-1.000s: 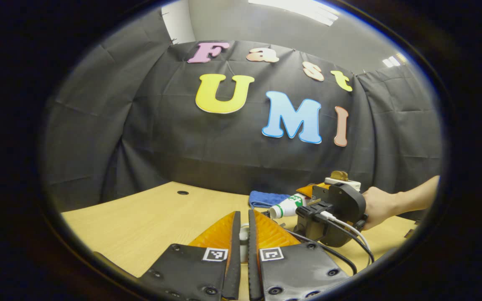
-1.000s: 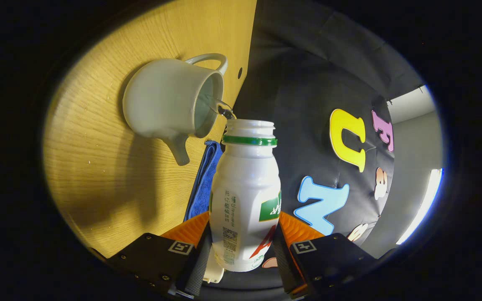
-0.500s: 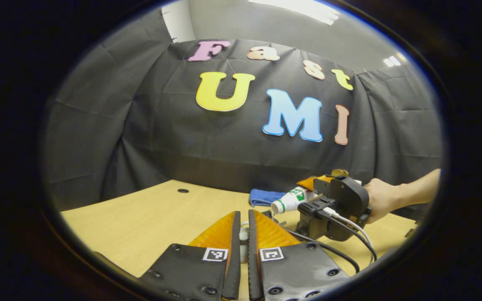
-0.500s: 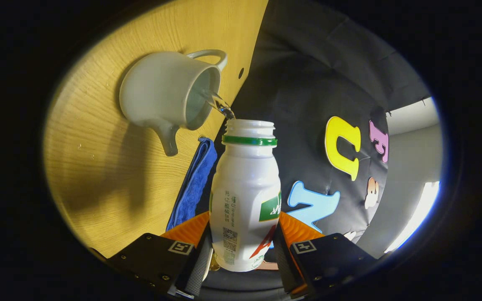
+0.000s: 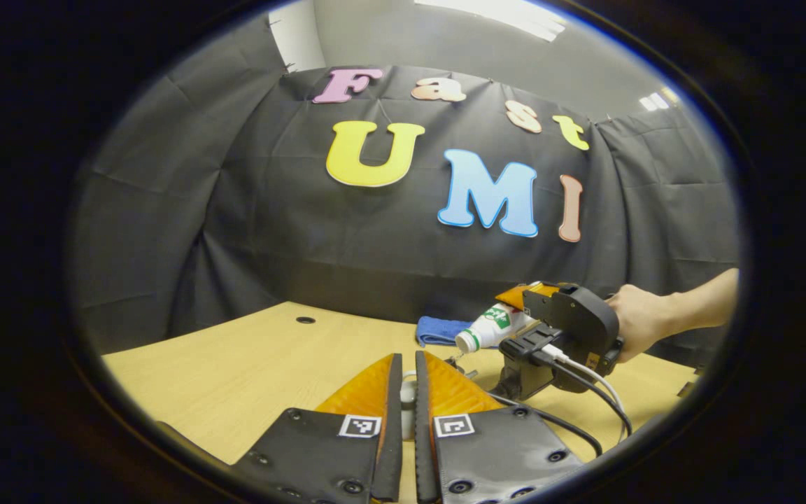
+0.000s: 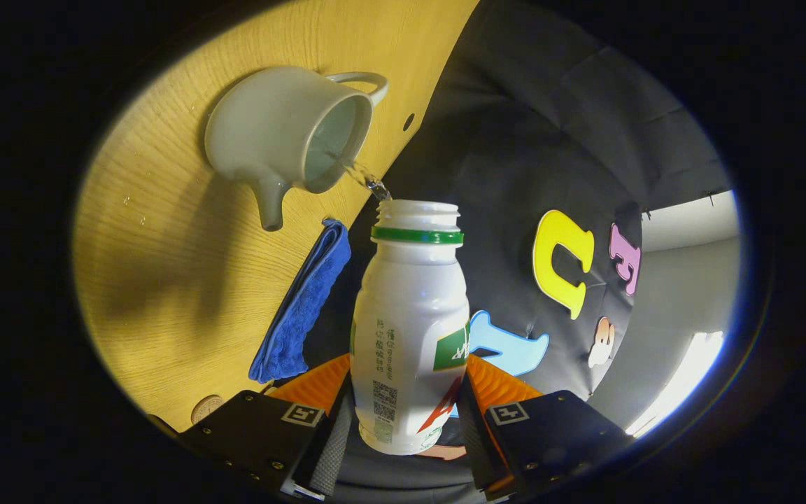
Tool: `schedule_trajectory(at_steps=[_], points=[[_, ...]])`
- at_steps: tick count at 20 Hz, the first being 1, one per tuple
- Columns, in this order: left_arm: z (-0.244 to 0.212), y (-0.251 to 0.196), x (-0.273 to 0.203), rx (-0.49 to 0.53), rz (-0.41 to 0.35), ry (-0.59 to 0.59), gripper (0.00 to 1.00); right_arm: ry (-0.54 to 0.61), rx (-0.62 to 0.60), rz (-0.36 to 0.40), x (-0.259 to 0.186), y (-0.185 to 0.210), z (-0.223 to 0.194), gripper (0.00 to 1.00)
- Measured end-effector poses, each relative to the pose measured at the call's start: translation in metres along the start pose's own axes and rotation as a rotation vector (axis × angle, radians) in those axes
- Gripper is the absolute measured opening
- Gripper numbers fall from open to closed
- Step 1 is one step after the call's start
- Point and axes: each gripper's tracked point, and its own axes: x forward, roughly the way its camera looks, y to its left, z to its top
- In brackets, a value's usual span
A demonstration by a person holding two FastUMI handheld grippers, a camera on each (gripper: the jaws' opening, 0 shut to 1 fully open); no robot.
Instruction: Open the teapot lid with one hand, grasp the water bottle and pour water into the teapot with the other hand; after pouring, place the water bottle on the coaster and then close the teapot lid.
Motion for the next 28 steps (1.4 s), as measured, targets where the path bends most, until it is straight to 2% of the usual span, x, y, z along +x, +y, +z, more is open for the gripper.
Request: schedule_trajectory(at_steps=[7,16,17,18,21,24,26,27,28], points=[[-0.002,0.004,0.001,-0.006,0.006,0.002,0.18,-0.016,-0.085,-0.029,0.001,-0.008,0.003,0.70],[-0.005,0.004,0.001,-0.001,0.006,0.008,0.18,-0.047,-0.132,-0.034,0.000,0.005,0.020,0.70],[-0.006,0.005,0.001,-0.002,0.006,0.010,0.14,-0.051,-0.138,-0.044,0.000,0.003,0.021,0.70],[-0.006,0.004,0.002,-0.004,0.006,0.011,0.18,-0.051,-0.143,-0.051,0.000,0.001,0.019,0.70],[-0.004,0.004,0.000,-0.002,0.006,0.008,0.18,-0.050,-0.146,-0.053,0.002,0.001,0.018,0.71],[-0.003,0.004,0.000,-0.003,0.005,0.005,0.18,-0.059,-0.115,-0.061,0.001,-0.002,0.018,0.70],[-0.001,0.001,-0.001,-0.053,-0.021,-0.012,0.18,-0.064,-0.037,-0.028,0.001,0.006,0.017,0.70],[-0.001,0.001,-0.002,-0.078,-0.028,-0.008,0.14,-0.065,0.000,-0.014,-0.001,0.009,0.019,0.70],[-0.003,0.007,-0.001,-0.088,-0.020,-0.004,0.18,-0.064,0.026,-0.003,-0.001,0.012,0.019,0.70]])
